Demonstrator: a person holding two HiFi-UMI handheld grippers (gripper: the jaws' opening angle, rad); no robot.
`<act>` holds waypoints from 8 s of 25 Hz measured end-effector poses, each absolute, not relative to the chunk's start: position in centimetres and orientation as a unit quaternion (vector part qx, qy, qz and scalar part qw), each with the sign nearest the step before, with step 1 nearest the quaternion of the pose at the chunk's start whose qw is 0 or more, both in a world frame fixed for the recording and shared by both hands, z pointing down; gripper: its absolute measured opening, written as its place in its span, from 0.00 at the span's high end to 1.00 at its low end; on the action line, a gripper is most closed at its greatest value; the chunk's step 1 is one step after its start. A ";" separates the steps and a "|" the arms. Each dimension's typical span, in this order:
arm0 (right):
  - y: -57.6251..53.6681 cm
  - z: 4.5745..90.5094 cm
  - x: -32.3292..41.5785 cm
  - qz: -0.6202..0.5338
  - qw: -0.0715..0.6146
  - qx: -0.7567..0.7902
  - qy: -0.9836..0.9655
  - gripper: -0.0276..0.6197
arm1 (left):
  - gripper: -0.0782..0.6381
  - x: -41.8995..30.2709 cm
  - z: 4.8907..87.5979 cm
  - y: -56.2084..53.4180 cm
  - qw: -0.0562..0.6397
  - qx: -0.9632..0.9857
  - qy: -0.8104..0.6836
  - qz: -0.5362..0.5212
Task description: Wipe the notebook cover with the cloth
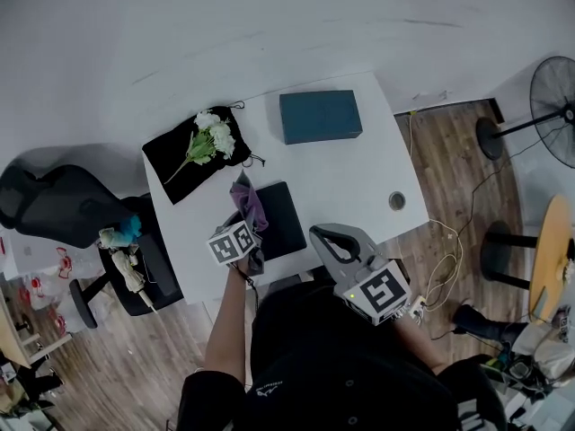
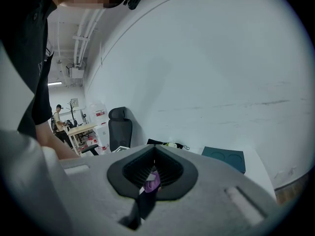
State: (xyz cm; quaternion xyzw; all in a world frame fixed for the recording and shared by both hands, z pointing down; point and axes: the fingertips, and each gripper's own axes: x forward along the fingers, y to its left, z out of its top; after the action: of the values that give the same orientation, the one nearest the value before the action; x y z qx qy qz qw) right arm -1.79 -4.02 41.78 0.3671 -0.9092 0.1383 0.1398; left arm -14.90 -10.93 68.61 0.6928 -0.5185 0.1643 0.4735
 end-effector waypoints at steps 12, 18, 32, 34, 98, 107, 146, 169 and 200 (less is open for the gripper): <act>-3.7 41.2 2.3 0.151 0.134 0.326 -0.923 0.95 | 0.71 -7.7 67.4 -8.9 0.474 0.705 -0.499 0.171; -2.8 41.8 4.3 0.160 0.115 0.303 -0.933 0.95 | 0.71 -5.1 67.7 -8.1 0.473 0.706 -0.495 0.182; -2.6 42.7 5.4 0.150 0.137 0.310 -0.929 0.95 | 0.71 -3.2 70.5 -7.6 0.493 0.700 -0.480 0.192; -2.8 42.8 4.8 0.143 0.139 0.314 -0.928 0.95 | 0.71 -3.4 71.0 -7.6 0.497 0.699 -0.476 0.196; -1.3 44.3 -7.3 0.176 0.159 0.338 -0.911 0.95 | 0.71 -15.7 72.1 -5.9 0.516 0.685 -0.478 0.189; -1.0 44.3 -7.8 0.174 0.161 0.326 -0.915 0.95 | 0.71 -17.2 72.1 -5.4 0.514 0.677 -0.492 0.189; -0.9 44.1 -0.1 0.159 0.151 0.278 -0.935 0.95 | 0.71 -7.9 66.7 -2.2 0.497 0.696 -0.497 0.145; -1.3 44.9 5.2 0.160 0.161 0.320 -0.920 0.95 | 0.71 0.3 69.3 -2.4 0.499 0.727 -0.431 0.191; -1.2 45.4 2.2 0.170 0.175 0.361 -0.900 0.95 | 0.71 -1.9 72.5 -1.2 0.528 0.727 -0.383 0.213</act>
State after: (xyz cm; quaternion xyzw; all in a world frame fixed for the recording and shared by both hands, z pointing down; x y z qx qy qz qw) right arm 2.22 -1.21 45.38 0.3608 -0.9002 0.1704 0.1746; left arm -1.87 -1.23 72.46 0.7272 -0.3833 0.2127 0.5282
